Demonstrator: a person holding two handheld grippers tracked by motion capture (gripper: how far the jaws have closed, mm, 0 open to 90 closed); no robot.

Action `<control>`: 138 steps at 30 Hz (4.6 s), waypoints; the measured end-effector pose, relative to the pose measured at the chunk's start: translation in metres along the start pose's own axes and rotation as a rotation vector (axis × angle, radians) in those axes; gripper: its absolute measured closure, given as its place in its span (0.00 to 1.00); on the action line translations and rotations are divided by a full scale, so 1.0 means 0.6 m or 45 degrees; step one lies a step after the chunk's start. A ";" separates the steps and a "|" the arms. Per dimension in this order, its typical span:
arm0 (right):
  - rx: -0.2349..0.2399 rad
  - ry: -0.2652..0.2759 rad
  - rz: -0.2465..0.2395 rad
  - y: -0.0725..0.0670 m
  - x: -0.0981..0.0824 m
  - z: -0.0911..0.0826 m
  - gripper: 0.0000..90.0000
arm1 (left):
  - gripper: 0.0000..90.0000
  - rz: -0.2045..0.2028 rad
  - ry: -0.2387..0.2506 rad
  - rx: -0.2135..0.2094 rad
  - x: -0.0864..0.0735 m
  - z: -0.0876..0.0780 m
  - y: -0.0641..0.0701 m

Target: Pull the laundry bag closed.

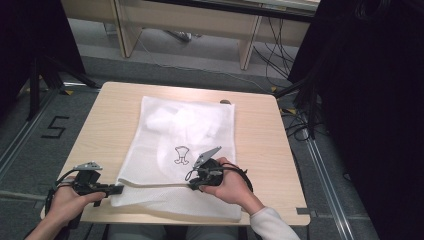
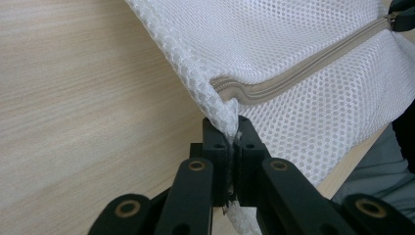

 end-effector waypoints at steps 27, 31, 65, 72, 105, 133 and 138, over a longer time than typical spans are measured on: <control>-0.010 0.026 0.009 0.013 -0.017 -0.016 0.92 | 0.95 -0.011 0.004 0.004 0.001 -0.001 -0.001; -0.005 0.026 0.013 0.014 -0.018 -0.019 0.92 | 0.95 -0.010 0.005 0.003 0.001 -0.001 -0.001; -0.013 0.026 0.028 0.023 -0.035 -0.031 0.92 | 0.95 -0.011 0.002 0.002 0.001 -0.001 -0.001; -0.005 0.032 0.033 0.025 -0.039 -0.032 0.92 | 0.95 -0.011 0.003 0.007 0.001 -0.001 -0.002; -0.021 0.034 0.052 0.032 -0.054 -0.046 0.92 | 0.95 -0.020 0.012 0.016 0.001 0.000 -0.002; -0.027 0.050 0.090 0.044 -0.075 -0.060 0.92 | 0.95 -0.019 -0.005 0.002 0.001 0.002 -0.003; -0.021 0.061 0.108 0.044 -0.079 -0.064 0.92 | 0.95 -0.022 0.022 0.014 0.003 0.003 -0.002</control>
Point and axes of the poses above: each handheld gripper's, and its own axes: z roughly forward along the jaws, x roughly out of its top, y roughly to its right, the point moved 8 cm from there along z, roughly forward along the jaws, and after that the axes turned 2 degrees about z, right-handed, at the moved point
